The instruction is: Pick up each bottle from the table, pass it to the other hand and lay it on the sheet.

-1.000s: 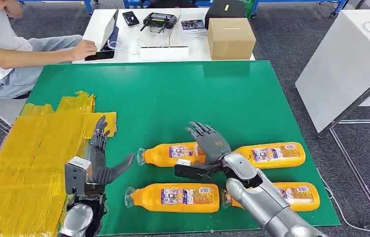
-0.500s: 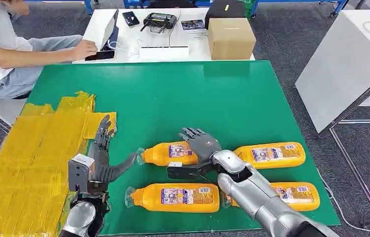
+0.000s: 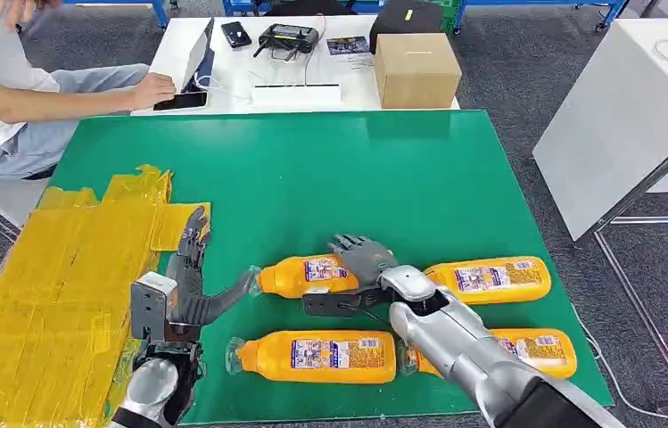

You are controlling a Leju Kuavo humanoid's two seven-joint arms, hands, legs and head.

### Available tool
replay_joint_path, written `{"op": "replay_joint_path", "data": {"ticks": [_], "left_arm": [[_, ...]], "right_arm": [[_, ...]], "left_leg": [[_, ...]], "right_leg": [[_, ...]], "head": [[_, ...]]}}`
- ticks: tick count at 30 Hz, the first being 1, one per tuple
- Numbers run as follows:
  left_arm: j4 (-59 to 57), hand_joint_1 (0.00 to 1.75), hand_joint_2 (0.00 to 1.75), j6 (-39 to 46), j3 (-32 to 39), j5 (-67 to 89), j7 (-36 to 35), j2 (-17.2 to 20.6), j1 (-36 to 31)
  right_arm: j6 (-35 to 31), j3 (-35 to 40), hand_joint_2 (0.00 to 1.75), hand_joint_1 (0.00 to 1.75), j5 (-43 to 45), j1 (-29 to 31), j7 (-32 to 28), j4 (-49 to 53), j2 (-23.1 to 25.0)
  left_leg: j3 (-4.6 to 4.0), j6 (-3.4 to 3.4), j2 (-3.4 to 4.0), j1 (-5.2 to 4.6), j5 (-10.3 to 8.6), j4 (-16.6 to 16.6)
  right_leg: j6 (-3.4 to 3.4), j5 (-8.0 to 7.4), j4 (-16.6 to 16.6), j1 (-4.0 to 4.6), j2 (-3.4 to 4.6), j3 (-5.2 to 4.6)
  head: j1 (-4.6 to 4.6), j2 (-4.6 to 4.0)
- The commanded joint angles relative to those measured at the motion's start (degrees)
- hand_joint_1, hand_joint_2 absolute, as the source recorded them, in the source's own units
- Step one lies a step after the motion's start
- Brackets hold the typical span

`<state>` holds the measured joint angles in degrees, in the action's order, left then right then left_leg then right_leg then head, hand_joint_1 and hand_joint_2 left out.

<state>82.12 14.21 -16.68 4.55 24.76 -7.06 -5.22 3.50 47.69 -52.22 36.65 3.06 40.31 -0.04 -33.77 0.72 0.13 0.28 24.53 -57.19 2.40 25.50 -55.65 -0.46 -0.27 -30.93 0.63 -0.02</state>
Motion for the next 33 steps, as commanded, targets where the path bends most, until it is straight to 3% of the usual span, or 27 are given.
{"op": "replay_joint_path", "data": {"ticks": [1, 8, 10, 17, 20, 24, 27, 31, 33], "left_arm": [[-4.11, 0.0, 1.75, 0.2, -1.16, -0.81, -0.08, 0.29, -2.42], [-4.11, 0.0, 1.75, 0.2, -1.16, -0.81, -0.08, 0.29, -2.42], [-4.0, 0.0, 1.75, 0.22, -1.18, -0.84, -0.06, 0.31, -2.39], [-2.96, 0.0, 1.75, 0.24, -0.92, -0.89, -0.05, 0.36, -1.76], [-1.42, 0.0, 1.75, 0.7, -0.38, -0.45, -0.27, 0.32, -0.75], [1.68, 0.0, 1.75, 0.94, -0.41, 0.26, -0.56, 0.64, 1.02], [2.0, 0.0, 1.75, 1.26, -0.9, 0.68, -0.61, 0.76, 1.1], [1.51, 0.0, 1.75, 1.81, -1.16, 0.73, -0.56, 0.78, 0.78], [0.8, 0.0, 1.75, 2.49, -2.33, 1.57, -0.68, 1.48, -0.16]], "right_arm": [[0.45, 4.11, 1.75, 1.5, -0.88, 2.54, 1.9, -8.57, 0.3], [0.45, 4.11, 1.75, 1.5, -0.88, 2.54, 1.9, -8.57, 0.3], [0.33, 4.15, 1.75, 1.73, -0.93, 2.66, 1.89, -8.65, 0.42], [-4.32, 1.38, 1.75, 1.75, 0.36, 1.74, 1.82, -6.19, 1.52], [-13.73, -2.88, 1.75, 1.75, 2.0, -1.24, -0.47, -0.06, 2.15], [-24.7, -10.58, 1.75, 1.75, 1.98, -10.74, -2.99, 16.88, 1.75], [-32.55, -15.12, 1.75, 1.75, 3.87, -15.31, -6.31, 24.0, 2.0], [-35.82, -18.0, 1.75, 1.75, 6.48, -17.12, -9.95, 26.0, 2.73], [-38.72, -21.33, 1.75, 1.75, 13.22, -19.51, -17.16, 28.9, 4.28]], "left_leg": [[0.21, -0.02, -0.12, 0.04, 0.03, 0.06], [0.21, -0.01, -0.09, 0.01, 0.01, 0.05], [0.24, -0.02, -0.15, 0.03, 0.0, 0.06], [0.27, -0.02, -0.09, 0.05, 0.04, 0.05], [0.25, -0.01, -0.06, 0.03, 0.03, 0.04], [0.21, -0.03, 0.0, 0.07, 0.09, 0.02], [0.06, -0.03, -0.05, 0.05, 0.07, 0.03], [0.14, -0.03, -0.2, 0.06, 0.14, -0.01], [-0.01, -0.01, -0.12, 0.03, 0.07, 0.02]], "right_leg": [[-0.05, 0.04, 0.11, 0.04, -0.09, 0.26], [-0.04, 0.02, 0.07, 0.02, -0.06, 0.23], [-0.05, 0.02, 0.1, 0.04, -0.12, 0.28], [-0.06, 0.04, 0.1, 0.05, -0.07, 0.3], [-0.05, 0.03, 0.08, 0.03, -0.04, 0.26], [-0.07, 0.06, 0.07, 0.08, 0.02, 0.23], [-0.05, 0.06, 0.05, 0.06, -0.02, 0.09], [-0.06, 0.16, 0.04, 0.07, -0.17, 0.24], [-0.05, 0.08, 0.05, 0.04, -0.09, 0.07]], "head": [[0.0, 0.0], [0.0, 0.0], [0.0, 0.0], [0.0, 0.0], [0.0, 0.0], [-0.02, 0.0], [0.0, 0.0], [0.0, 0.0], [0.0, 0.0]]}}
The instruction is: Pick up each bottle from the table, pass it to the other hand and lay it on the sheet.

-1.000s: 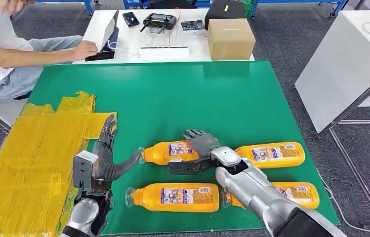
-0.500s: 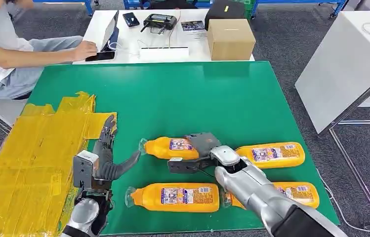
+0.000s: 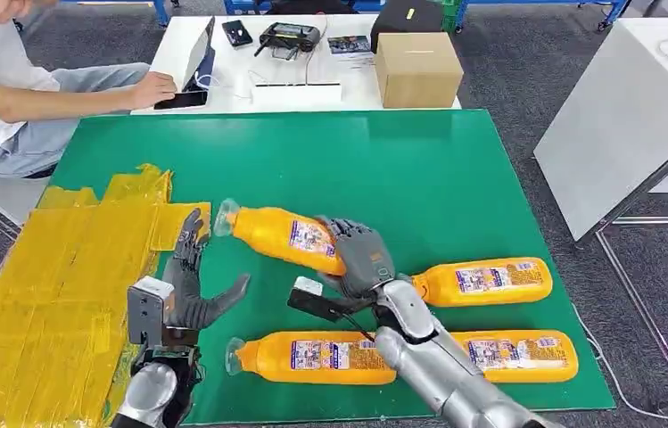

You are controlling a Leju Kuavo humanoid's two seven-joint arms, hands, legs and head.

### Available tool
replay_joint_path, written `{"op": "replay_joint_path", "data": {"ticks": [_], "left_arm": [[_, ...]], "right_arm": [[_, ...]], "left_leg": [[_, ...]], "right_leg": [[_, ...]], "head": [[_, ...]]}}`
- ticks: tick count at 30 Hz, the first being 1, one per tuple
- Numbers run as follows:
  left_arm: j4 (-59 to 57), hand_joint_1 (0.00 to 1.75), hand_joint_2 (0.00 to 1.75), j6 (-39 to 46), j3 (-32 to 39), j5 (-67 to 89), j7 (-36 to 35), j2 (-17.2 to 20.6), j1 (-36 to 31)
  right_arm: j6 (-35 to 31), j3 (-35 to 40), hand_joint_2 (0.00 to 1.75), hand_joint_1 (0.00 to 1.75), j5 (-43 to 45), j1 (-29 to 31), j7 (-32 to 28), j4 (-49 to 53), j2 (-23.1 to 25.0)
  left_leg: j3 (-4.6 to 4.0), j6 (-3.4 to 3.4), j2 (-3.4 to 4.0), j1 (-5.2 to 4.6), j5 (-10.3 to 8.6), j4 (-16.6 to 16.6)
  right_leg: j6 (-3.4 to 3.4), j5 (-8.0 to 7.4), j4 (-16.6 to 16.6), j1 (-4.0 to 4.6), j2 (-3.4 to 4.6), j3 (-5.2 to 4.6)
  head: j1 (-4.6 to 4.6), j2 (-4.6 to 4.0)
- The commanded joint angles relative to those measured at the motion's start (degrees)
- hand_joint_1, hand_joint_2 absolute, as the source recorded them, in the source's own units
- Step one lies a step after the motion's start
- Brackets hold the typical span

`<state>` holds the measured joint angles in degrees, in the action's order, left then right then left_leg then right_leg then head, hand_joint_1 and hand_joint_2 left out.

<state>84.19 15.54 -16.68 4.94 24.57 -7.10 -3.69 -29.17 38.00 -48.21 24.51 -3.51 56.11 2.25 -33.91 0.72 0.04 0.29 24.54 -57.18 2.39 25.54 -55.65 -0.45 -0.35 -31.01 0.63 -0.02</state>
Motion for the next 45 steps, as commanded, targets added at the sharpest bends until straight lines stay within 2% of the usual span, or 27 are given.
{"op": "replay_joint_path", "data": {"ticks": [1, 3, 5, 14, 16, 18, 21, 29, 30, 31, 36, 43, 44, 45], "left_arm": [[-1.6, 0.0, 1.75, 1.32, -2.8, 1.54, -0.65, 1.72, -2.18], [-1.87, 0.0, 1.75, 1.29, -4.49, 2.24, -0.87, 2.6, -3.39], [-1.3, 0.0, 1.75, 1.08, -5.55, 2.31, -1.09, 2.94, -3.85], [-0.1, 0.0, 1.75, 0.75, -6.39, 1.88, -1.65, 2.88, -3.8], [-0.15, 0.0, 1.75, 0.31, -6.49, 1.35, -1.92, 3.05, -3.75], [0.34, 0.0, 1.75, -2.19, -7.6, -0.41, -2.46, 3.74, -4.26], [0.77, 0.0, 1.75, -4.91, -8.56, -2.61, -3.19, 4.2, -5.18], [2.74, 0.0, 1.75, -6.52, -9.79, -4.22, -3.23, 4.76, -5.67], [2.77, 0.0, 1.75, -6.84, -9.81, -4.56, -3.24, 4.83, -5.66], [2.7, 0.0, 1.75, -7.12, -9.76, -4.9, -3.26, 4.87, -5.67], [2.35, 0.0, 1.75, -7.89, -9.71, -5.54, -3.15, 4.72, -5.79], [2.25, 0.0, 1.75, -7.98, -9.76, -5.6, -3.12, 4.65, -5.83], [2.15, 0.0, 1.75, -8.12, -9.8, -5.69, -3.05, 4.61, -5.88], [2.1, 0.0, 1.75, -8.18, -9.81, -5.73, -3.03, 4.59, -5.89]], "right_arm": [[-6.04, -12.68, 1.75, 1.75, 12.46, -8.47, -12.62, 14.43, 2.31], [-6.22, -14.91, 1.75, 1.75, 18.44, -11.21, -17.57, 17.97, 3.33], [-5.87, -15.3, 1.75, 1.75, 20.2, -12.45, -19.1, 19.35, 3.7], [-5.58, -15.1, 1.75, 1.75, 20.27, -12.57, -19.15, 18.55, 4.05], [-5.33, -15.14, 1.75, 1.75, 20.34, -12.34, -19.12, 18.24, 4.01], [-2.19, -14.56, 1.75, 1.75, 22.51, -12.2, -19.65, 17.77, 4.15], [2.24, -12.66, 1.75, 1.75, 25.03, -12.3, -21.52, 17.36, 4.26], [5.09, -7.32, 1.75, 1.75, 22.87, -11.7, -21.97, 12.29, 4.29], [5.34, -6.91, 1.75, 1.75, 22.63, -11.54, -21.91, 11.44, 4.36], [5.79, -6.3, 1.75, 1.75, 22.34, -11.33, -21.8, 10.4, 4.43], [5.69, -3.4, 1.75, 1.75, 19.13, -10.67, -21.06, 7.47, 4.93], [5.67, -2.99, 1.75, 1.75, 18.74, -10.58, -20.86, 7.12, 5.03], [6.08, -2.79, 1.75, 1.75, 18.75, -10.41, -20.79, 6.96, 4.92], [6.14, -2.65, 1.75, 1.75, 18.53, -10.35, -20.62, 6.81, 4.91]], "left_leg": [[0.17, -0.01, -0.03, 0.05, 0.08, 0.0], [0.03, -0.02, -0.19, 0.01, 0.01, 0.0], [0.05, -0.03, -0.16, 0.01, 0.02, 0.0], [0.25, -0.04, -0.02, 0.04, 0.11, 0.01], [0.08, -0.01, -0.02, 0.0, 0.02, 0.02], [0.26, -0.02, 0.03, 0.06, 0.11, 0.01], [0.07, -0.01, 0.0, 0.02, 0.02, 0.01], [0.15, -0.02, 0.06, 0.02, 0.04, 0.04], [0.43, -0.06, 0.09, 0.09, 0.16, 0.07], [0.21, -0.02, 0.08, 0.04, 0.06, 0.07], [0.19, -0.02, 0.08, 0.04, 0.04, 0.07], [0.09, -0.01, 0.07, 0.01, 0.02, 0.04], [0.36, -0.03, 0.13, 0.09, 0.13, 0.06], [0.17, -0.01, 0.09, 0.02, 0.05, 0.06]], "right_leg": [[-0.05, 0.06, 0.05, 0.05, 0.01, 0.21], [-0.05, 0.07, 0.0, 0.01, -0.17, 0.09], [-0.06, 0.07, 0.01, 0.01, -0.15, 0.09], [-0.08, 0.09, 0.05, 0.04, 0.02, 0.25], [-0.03, 0.03, 0.03, 0.01, -0.02, 0.07], [-0.07, 0.07, 0.07, 0.06, 0.05, 0.26], [-0.03, 0.01, 0.03, 0.02, 0.0, 0.07], [-0.04, 0.02, 0.06, 0.02, 0.06, 0.12], [-0.12, 0.09, 0.14, 0.1, 0.13, 0.42], [-0.05, 0.02, 0.1, 0.04, 0.08, 0.2], [-0.05, 0.01, 0.09, 0.04, 0.09, 0.17], [-0.03, 0.0, 0.05, 0.01, 0.07, 0.07], [-0.09, 0.05, 0.13, 0.09, 0.16, 0.35], [-0.04, 0.01, 0.07, 0.02, 0.09, 0.16]], "head": [[0.0, 0.0], [-0.02, 0.0], [0.0, 0.0], [0.0, 0.0], [0.0, 0.0], [-0.02, 0.0], [-0.02, 0.0], [0.0, 0.0], [0.0, 0.0], [0.0, 0.0], [-0.02, 0.0], [-0.02, 0.0], [0.0, 0.0], [0.0, 0.0]]}}
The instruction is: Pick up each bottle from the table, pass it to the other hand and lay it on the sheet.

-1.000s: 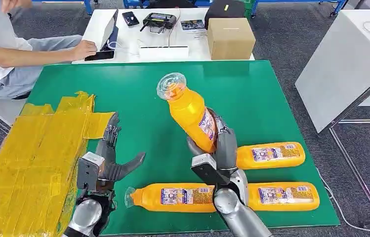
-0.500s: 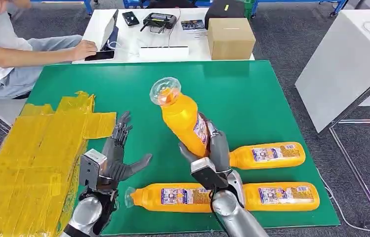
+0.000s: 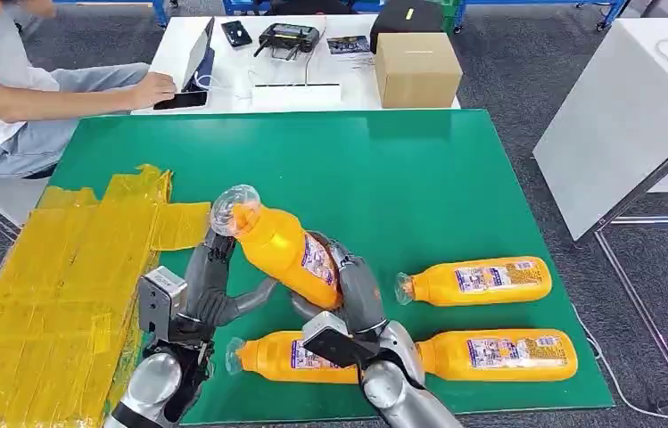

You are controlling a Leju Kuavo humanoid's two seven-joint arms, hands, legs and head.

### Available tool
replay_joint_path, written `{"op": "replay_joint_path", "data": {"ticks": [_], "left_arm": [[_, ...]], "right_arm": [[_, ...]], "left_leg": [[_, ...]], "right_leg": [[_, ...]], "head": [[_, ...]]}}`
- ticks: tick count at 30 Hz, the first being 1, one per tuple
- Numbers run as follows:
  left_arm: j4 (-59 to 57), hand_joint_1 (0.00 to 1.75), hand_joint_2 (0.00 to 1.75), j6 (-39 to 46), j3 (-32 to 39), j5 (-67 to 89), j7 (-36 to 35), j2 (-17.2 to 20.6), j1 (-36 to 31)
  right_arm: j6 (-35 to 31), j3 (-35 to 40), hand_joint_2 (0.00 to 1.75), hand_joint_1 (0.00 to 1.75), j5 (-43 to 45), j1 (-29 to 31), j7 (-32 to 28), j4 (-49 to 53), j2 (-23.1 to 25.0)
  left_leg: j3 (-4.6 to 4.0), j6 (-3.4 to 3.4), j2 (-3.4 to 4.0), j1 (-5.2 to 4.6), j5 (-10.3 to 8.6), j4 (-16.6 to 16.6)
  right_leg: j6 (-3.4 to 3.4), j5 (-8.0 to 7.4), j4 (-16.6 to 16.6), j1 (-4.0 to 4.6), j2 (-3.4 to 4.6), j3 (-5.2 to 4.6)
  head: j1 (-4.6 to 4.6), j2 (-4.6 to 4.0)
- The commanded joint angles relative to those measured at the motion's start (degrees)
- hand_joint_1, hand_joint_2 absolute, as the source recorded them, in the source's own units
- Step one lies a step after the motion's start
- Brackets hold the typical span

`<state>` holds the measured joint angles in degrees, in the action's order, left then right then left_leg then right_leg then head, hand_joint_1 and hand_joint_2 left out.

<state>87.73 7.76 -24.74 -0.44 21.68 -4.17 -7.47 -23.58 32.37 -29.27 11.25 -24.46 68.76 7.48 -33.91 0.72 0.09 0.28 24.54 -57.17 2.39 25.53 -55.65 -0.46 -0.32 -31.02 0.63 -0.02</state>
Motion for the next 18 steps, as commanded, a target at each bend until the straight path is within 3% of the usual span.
{"op": "replay_joint_path", "data": {"ticks": [1, 18], "left_arm": [[-1.5, 0.0, 1.75, -0.43, -1.73, -0.38, -0.13, 1.61, -2.11], [-0.89, 0.0, 1.75, -8.25, -2.97, -4.73, 0.39, 2.17, -2.16]], "right_arm": [[-1.16, 3.79, 1.75, 1.75, -3.01, 3.28, 1.2, -6.53, -0.52], [2.18, 5.86, 1.75, 1.75, -3.57, 5.5, 1.94, -10.42, 0.11]], "left_leg": [[0.1, -0.01, 0.0, 0.01, 0.02, 0.04], [0.12, -0.01, -0.01, 0.02, 0.04, 0.02]], "right_leg": [[-0.03, 0.01, 0.05, 0.02, 0.01, 0.1], [-0.04, 0.03, 0.04, 0.02, 0.0, 0.13]], "head": [[0.0, 0.0], [-0.02, 0.0]]}}
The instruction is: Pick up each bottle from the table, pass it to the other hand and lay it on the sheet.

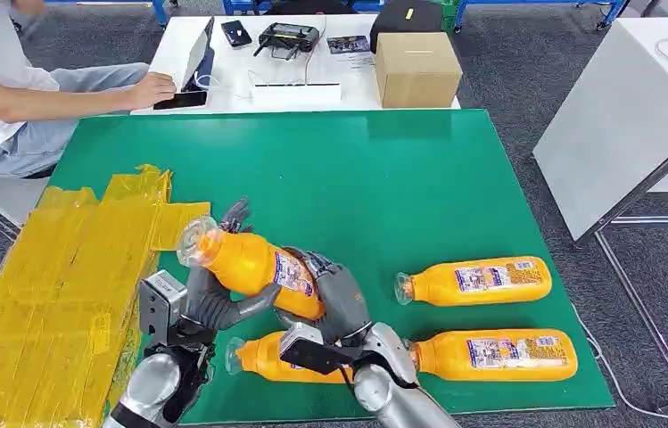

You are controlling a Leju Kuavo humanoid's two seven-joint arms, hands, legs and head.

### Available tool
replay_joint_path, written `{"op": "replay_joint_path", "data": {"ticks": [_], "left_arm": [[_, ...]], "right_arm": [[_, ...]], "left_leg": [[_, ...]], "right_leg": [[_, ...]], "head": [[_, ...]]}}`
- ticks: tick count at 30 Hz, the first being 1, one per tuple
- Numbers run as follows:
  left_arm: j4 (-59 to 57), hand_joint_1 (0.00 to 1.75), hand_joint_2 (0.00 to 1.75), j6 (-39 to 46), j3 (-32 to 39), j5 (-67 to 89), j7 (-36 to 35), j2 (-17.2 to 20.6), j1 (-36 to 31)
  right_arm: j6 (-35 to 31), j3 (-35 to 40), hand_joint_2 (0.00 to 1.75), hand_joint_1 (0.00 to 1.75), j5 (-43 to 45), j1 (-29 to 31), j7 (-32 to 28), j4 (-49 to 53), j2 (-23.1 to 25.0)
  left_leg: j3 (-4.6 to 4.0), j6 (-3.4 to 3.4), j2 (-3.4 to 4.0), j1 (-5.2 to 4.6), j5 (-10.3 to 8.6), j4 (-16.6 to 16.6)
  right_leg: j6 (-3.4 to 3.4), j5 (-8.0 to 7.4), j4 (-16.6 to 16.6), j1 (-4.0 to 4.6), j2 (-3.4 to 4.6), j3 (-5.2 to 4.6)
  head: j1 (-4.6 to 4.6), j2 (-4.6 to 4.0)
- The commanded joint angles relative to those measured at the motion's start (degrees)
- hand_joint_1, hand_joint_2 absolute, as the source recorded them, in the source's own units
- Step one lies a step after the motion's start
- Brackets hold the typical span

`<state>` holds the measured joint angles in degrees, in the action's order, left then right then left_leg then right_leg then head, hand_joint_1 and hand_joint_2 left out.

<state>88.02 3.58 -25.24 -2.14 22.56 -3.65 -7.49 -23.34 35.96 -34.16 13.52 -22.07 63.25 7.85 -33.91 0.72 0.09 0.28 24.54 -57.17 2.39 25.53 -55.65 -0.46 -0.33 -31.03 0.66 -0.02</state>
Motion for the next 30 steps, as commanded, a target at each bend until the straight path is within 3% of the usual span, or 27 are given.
{"op": "replay_joint_path", "data": {"ticks": [1, 11, 12, 13, 14, 15, 30], "left_arm": [[-1.17, 0.0, 1.75, -4.07, -2.47, -3.02, -0.49, 1.64, -2.14], [-2.38, 0.0, 1.75, -8.94, -2.07, -8.45, -1.38, 1.32, -3.0], [-2.66, 0.77, 1.75, -8.94, -2.14, -8.46, -1.37, 1.26, -3.11], [-2.81, 0.77, 1.75, -8.79, -2.23, -8.12, -1.4, 1.32, -3.22], [-2.81, 1.57, 1.75, -8.79, -2.23, -8.12, -1.4, 1.32, -3.22], [-3.28, 1.69, 1.75, -8.53, -2.43, -7.72, -1.33, 1.21, -3.33], [-4.83, 1.75, 1.75, -7.23, -1.68, -7.25, -1.04, 0.7, -3.45]], "right_arm": [[1.94, 2.27, 1.75, 1.75, 1.33, 3.23, -0.44, -4.92, -0.26], [3.04, 4.81, 1.75, 1.75, 1.49, 3.97, -1.58, -4.27, 0.11], [2.85, 5.05, 1.75, 1.75, 1.6, 3.93, -1.75, -3.9, 0.13], [2.73, 5.11, 1.75, 1.75, 1.66, 3.86, -1.86, -3.68, 0.15], [2.73, 5.11, 1.75, 1.75, 1.66, 3.86, -1.86, -3.68, 0.15], [2.59, 5.27, 1.75, 1.75, 1.77, 3.78, -1.91, -2.86, 0.1], [1.6, 6.63, 1.75, 1.75, 2.6, 2.85, -2.39, 2.03, -0.66]], "left_leg": [[0.21, -0.02, -0.03, 0.05, 0.07, 0.02], [0.25, -0.04, 0.06, 0.06, 0.11, 0.01], [0.23, -0.04, 0.05, 0.04, 0.09, 0.02], [0.13, -0.03, 0.03, 0.03, 0.05, 0.02], [0.19, -0.04, 0.02, 0.05, 0.08, 0.02], [0.15, -0.02, -0.02, 0.04, 0.05, 0.03], [0.17, -0.02, 0.01, 0.03, 0.06, 0.03]], "right_leg": [[-0.05, 0.05, 0.07, 0.05, 0.0, 0.24], [-0.08, 0.06, 0.05, 0.07, 0.1, 0.25], [-0.08, 0.06, 0.05, 0.05, 0.08, 0.22], [-0.05, 0.03, 0.04, 0.04, 0.05, 0.12], [-0.07, 0.05, 0.06, 0.06, 0.05, 0.19], [-0.05, 0.04, 0.05, 0.04, 0.0, 0.16], [-0.05, 0.04, 0.06, 0.04, 0.03, 0.18]], "head": [[-0.04, 0.0], [-0.04, 0.0], [-0.04, 0.0], [-0.02, 0.0], [-0.02, 0.0], [-0.02, 0.0], [-0.04, 0.0]]}}
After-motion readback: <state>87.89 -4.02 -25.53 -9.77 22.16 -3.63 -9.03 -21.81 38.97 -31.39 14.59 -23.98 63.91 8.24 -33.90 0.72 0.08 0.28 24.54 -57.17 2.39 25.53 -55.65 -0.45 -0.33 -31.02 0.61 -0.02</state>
